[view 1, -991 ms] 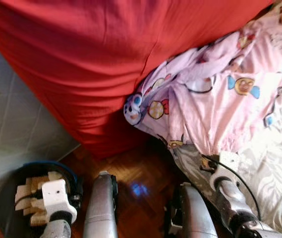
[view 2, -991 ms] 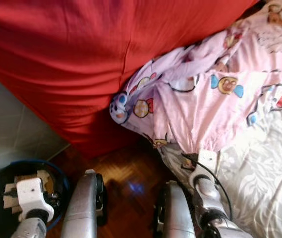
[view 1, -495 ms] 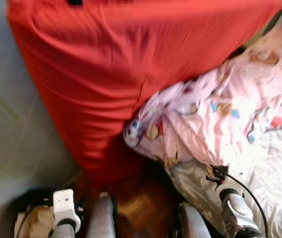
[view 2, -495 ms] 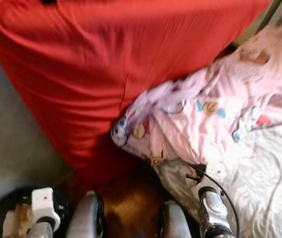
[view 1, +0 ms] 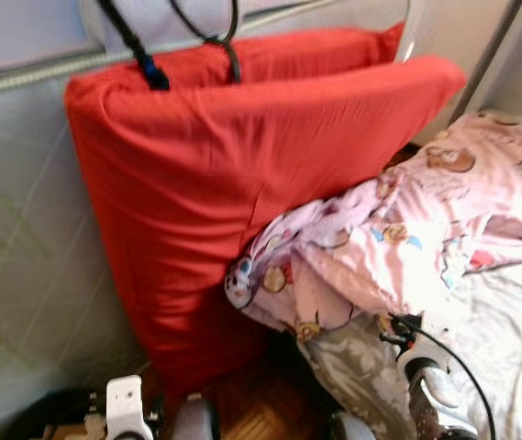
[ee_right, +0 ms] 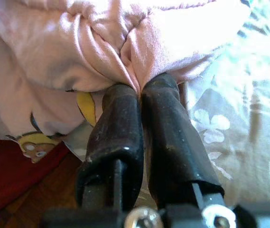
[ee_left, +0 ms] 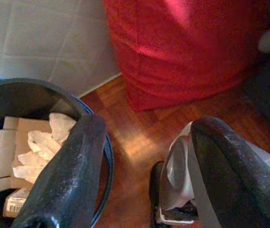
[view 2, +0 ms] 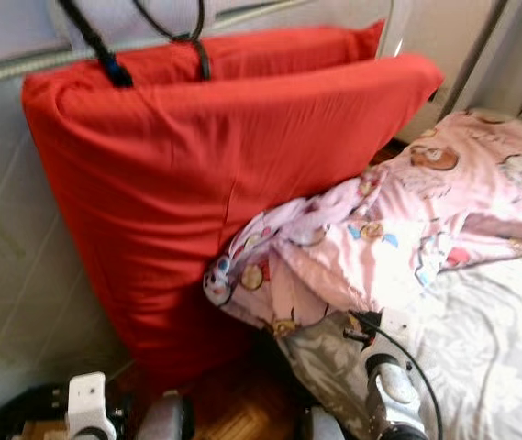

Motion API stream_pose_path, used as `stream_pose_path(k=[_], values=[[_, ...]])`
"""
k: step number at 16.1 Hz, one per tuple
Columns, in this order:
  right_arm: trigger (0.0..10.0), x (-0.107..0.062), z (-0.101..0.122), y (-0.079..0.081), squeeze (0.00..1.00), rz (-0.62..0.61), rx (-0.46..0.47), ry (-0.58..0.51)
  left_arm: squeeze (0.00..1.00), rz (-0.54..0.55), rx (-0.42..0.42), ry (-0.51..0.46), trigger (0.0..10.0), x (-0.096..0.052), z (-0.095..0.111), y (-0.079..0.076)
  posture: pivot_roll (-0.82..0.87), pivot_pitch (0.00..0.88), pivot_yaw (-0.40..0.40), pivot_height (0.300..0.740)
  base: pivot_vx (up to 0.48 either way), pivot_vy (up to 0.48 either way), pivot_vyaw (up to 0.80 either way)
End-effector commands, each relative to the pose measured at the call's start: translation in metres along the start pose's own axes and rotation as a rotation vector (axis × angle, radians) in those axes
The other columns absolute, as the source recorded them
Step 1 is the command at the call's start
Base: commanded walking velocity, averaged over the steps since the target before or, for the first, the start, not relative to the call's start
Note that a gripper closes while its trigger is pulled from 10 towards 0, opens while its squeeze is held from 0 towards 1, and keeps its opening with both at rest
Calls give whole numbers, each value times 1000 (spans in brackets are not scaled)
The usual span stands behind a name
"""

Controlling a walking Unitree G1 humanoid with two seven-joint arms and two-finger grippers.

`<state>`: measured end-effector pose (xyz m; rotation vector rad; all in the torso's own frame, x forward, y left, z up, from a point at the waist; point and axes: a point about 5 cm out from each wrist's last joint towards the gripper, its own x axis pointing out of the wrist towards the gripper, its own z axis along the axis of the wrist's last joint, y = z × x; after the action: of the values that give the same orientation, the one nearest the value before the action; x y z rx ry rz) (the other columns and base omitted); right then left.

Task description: Clean up the room

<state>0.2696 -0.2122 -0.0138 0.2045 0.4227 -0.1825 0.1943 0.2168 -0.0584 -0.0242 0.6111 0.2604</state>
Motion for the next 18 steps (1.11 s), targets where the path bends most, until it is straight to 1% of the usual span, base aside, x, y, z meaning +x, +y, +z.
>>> stream_pose_path(k=[1, 3, 5, 6, 8, 11, 14, 15, 18], values=[[10000, 0, -2, 0, 0, 1, -4, 10, 0, 4, 10, 3, 10000, 1, 0, 1, 4, 11, -15, 714, 0, 0, 0], [10000, -2, -5, 1, 0, 3, -12, 17, 0, 25, -2, 29, 10000, 0, -6, 3, -4, 2, -8, 739, 0, 0, 0], [10000, -3, -7, 1, 0, 0, -10, 16, 0, 15, 5, 42, 10000, -1, -9, 3, -9, 0, -3, 740, 0, 0, 0], [10000, -3, -8, 0, 0, -11, -6, 17, 0, 10, 17, 79, 10000, -3, -15, 5, -18, 0, 7, 740, 0, 0, 0], [10000, -3, -8, 0, 0, -12, -8, 18, 0, -1, 25, 99, 10000, -3, -19, 4, -25, 0, 9, 740, 0, 0, 0], [10000, -4, -9, 0, 0, -15, -15, 24, 0, -4, 28, 107, 10000, -4, -20, 1, -28, 0, 7, 740, 0, 0, 0], [10000, -4, -8, -2, 0, -23, -14, 16, 0, -10, 31, 140, 10000, -5, -25, 0, -31, 0, 5, 740, 0, 0, 0], [10000, -4, -7, -1, 0, -24, -14, 9, 0, -12, 34, 164, 10000, -6, -29, 0, -33, 0, 2, 740, 0, 0, 0], [10000, -3, -6, 1, 0, -12, -17, 4, 0, -14, 19, 185, 10000, -7, -32, 0, -32, 0, -3, 740, 0, 0, 0]])
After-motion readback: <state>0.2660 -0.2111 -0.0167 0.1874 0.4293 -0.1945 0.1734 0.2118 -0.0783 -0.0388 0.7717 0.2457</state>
